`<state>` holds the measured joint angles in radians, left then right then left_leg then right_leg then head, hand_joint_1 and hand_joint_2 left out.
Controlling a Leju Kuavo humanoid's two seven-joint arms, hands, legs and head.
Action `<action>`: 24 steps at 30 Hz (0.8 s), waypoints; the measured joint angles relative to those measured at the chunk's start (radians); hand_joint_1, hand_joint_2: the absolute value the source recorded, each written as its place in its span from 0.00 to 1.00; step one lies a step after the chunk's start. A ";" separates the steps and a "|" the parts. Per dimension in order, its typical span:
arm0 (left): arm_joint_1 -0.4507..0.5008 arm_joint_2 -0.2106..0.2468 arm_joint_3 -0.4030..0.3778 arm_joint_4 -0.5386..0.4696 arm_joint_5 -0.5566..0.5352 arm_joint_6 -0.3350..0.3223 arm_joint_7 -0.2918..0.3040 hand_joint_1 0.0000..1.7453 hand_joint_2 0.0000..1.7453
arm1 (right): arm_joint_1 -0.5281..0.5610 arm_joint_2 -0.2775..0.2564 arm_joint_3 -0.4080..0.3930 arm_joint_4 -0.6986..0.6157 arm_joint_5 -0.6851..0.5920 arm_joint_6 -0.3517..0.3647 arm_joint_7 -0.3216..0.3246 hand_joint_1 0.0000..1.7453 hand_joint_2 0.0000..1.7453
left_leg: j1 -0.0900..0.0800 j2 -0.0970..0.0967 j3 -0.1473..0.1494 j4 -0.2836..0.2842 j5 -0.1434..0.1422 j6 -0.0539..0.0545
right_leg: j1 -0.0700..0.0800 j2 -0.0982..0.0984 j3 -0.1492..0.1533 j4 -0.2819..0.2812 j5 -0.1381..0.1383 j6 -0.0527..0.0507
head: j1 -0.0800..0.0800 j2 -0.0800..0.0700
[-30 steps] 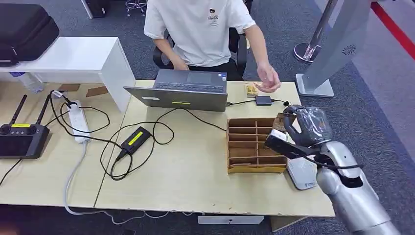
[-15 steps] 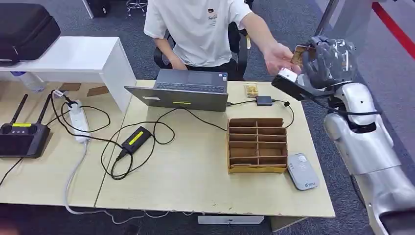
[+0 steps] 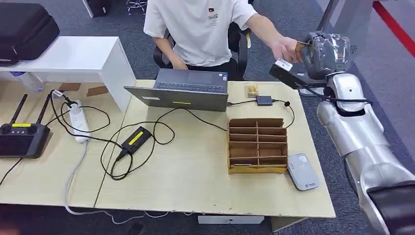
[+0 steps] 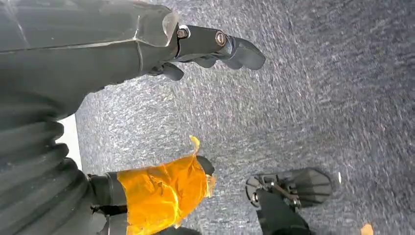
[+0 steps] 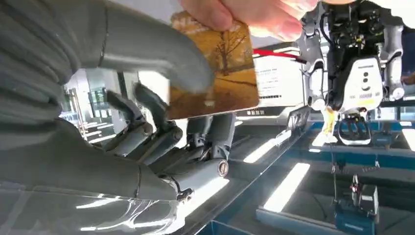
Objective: Pass the card to the sensor for recognition and then transmit it.
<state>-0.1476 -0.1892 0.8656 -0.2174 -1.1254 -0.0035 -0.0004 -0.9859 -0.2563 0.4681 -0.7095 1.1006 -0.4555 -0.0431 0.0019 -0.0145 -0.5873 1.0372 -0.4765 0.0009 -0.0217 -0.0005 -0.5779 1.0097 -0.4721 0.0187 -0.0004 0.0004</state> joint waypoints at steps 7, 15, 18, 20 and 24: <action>0.000 0.000 -0.001 0.000 0.014 0.011 -0.003 0.00 1.00 | 0.000 0.010 0.001 0.056 0.006 -0.015 -0.014 0.00 1.00 | 0.000 0.000 0.000 0.000 0.000 0.000 | 0.000 0.000 0.000 0.000 0.000 0.000 | 0.000 0.000; 0.001 0.001 -0.001 0.000 0.012 0.005 0.002 0.00 1.00 | -0.001 0.010 0.001 0.087 0.019 -0.017 -0.018 0.00 1.00 | 0.000 0.001 0.000 0.000 0.000 0.000 | 0.000 0.000 0.000 0.000 0.000 0.000 | 0.000 0.000; 0.001 0.001 -0.001 0.000 0.012 0.004 0.003 0.00 1.00 | -0.006 0.001 0.000 0.099 0.034 -0.005 -0.005 0.00 1.00 | 0.000 0.000 0.000 0.001 0.000 0.000 | 0.000 0.000 -0.001 0.000 0.000 0.000 | 0.000 0.000; 0.001 0.002 -0.001 0.000 0.012 0.003 0.005 0.00 1.00 | -0.019 -0.014 -0.001 0.114 0.048 0.021 0.020 0.00 1.00 | 0.000 0.000 0.000 0.001 0.000 0.000 | 0.000 0.000 -0.001 0.000 0.000 0.000 | 0.000 0.000; 0.004 0.005 -0.001 0.000 0.014 0.003 0.005 0.00 1.00 | -0.062 -0.074 -0.003 0.168 0.079 0.076 0.056 0.00 1.00 | 0.000 -0.001 -0.001 0.002 0.000 0.000 | 0.000 -0.001 -0.001 0.000 0.000 0.000 | 0.000 0.000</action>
<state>-0.1432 -0.1846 0.8648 -0.2174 -1.1116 -0.0008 0.0042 -1.0483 -0.3307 0.4654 -0.5414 1.1798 -0.3793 0.0133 0.0017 -0.0150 -0.5886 1.0396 -0.4766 0.0012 -0.0220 -0.0011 -0.5787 1.0093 -0.4720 0.0187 -0.0008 0.0004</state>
